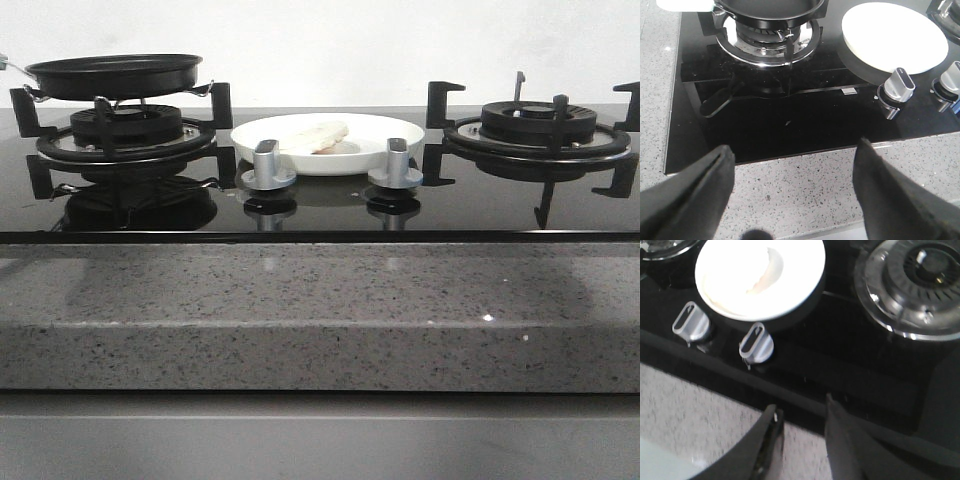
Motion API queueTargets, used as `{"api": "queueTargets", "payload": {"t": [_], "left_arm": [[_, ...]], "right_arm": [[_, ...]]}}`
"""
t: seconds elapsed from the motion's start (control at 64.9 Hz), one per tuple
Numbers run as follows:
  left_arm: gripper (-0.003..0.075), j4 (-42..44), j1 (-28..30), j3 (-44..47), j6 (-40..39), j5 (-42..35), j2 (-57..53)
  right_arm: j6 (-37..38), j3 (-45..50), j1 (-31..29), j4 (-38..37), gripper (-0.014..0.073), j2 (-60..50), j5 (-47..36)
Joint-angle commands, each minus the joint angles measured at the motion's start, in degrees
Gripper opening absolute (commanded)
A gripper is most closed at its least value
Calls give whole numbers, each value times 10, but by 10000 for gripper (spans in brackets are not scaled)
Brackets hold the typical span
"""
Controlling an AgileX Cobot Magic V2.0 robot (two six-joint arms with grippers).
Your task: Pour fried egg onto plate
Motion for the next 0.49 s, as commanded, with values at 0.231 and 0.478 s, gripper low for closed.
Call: {"api": "queueTargets", "payload": {"t": [0.231, 0.478], "left_arm": [[490, -4, -4, -13, -6, -43, 1], [490, -4, -4, -13, -6, -44, 1]], "right_arm": [[-10, 205, -1, -3, 244, -217, -96], [-11, 327, -1, -4, 244, -346, -136]]}}
